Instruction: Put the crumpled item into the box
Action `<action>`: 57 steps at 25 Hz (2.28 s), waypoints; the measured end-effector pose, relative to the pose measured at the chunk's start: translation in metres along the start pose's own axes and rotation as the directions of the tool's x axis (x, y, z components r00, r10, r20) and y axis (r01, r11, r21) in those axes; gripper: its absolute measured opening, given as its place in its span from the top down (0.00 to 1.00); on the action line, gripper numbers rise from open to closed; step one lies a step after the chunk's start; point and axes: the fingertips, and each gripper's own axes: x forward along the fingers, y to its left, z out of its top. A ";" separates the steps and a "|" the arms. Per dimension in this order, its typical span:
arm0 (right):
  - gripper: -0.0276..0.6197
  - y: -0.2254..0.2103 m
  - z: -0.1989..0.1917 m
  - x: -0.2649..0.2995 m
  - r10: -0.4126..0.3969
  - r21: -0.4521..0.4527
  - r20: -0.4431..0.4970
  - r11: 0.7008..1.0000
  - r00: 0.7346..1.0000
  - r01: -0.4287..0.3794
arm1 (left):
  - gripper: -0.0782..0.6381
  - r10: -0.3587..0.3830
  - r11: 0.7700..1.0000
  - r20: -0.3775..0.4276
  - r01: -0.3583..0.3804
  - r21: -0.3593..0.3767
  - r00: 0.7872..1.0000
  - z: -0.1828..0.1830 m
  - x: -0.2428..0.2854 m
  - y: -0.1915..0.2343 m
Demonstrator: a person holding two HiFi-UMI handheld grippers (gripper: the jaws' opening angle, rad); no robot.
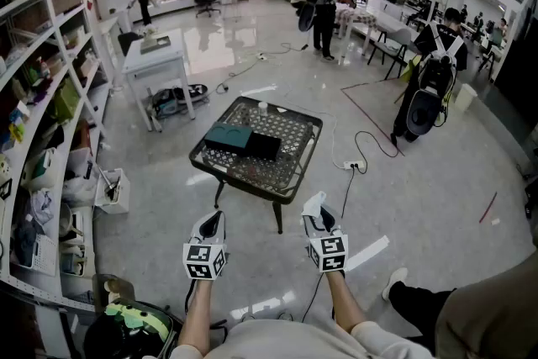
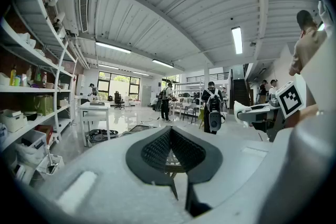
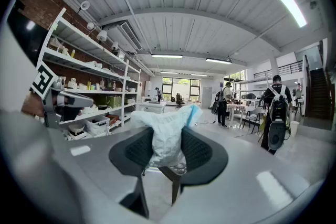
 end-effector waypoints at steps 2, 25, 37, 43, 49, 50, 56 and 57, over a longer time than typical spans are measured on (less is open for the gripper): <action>0.73 -0.001 0.000 0.001 0.001 0.002 0.002 1.000 1.000 -0.001 | 0.88 0.002 1.000 0.002 -0.002 -0.001 1.000 0.002 0.001 -0.001; 0.73 -0.047 -0.016 -0.002 0.051 0.041 0.016 0.998 0.999 -0.052 | 0.88 0.040 0.999 -0.007 -0.040 0.018 0.999 -0.009 0.022 -0.053; 0.73 -0.061 -0.025 0.007 0.091 0.049 0.010 0.995 0.996 -0.091 | 0.88 0.064 0.998 -0.029 -0.064 0.022 0.997 -0.015 0.032 -0.066; 0.73 -0.073 -0.031 0.020 0.078 0.057 0.000 0.995 0.997 -0.077 | 0.88 0.048 0.999 -0.042 -0.047 0.024 0.998 -0.018 0.054 -0.068; 0.73 -0.090 -0.033 0.047 0.060 0.059 -0.013 0.996 0.998 -0.059 | 0.88 0.026 1.000 -0.050 -0.025 0.013 0.998 -0.020 0.090 -0.059; 0.73 -0.092 -0.033 0.054 0.059 0.057 -0.015 0.997 0.998 -0.058 | 0.88 0.023 1.000 -0.051 -0.022 0.009 0.998 -0.021 0.098 -0.056; 0.73 -0.100 -0.028 0.107 0.050 0.043 -0.031 0.998 0.998 -0.048 | 0.88 -0.004 1.000 -0.051 0.003 -0.012 0.999 -0.021 0.150 -0.028; 0.73 -0.103 -0.026 0.117 0.046 0.041 -0.033 0.998 0.998 -0.045 | 0.88 -0.009 1.000 -0.050 0.008 -0.016 0.999 -0.019 0.161 -0.022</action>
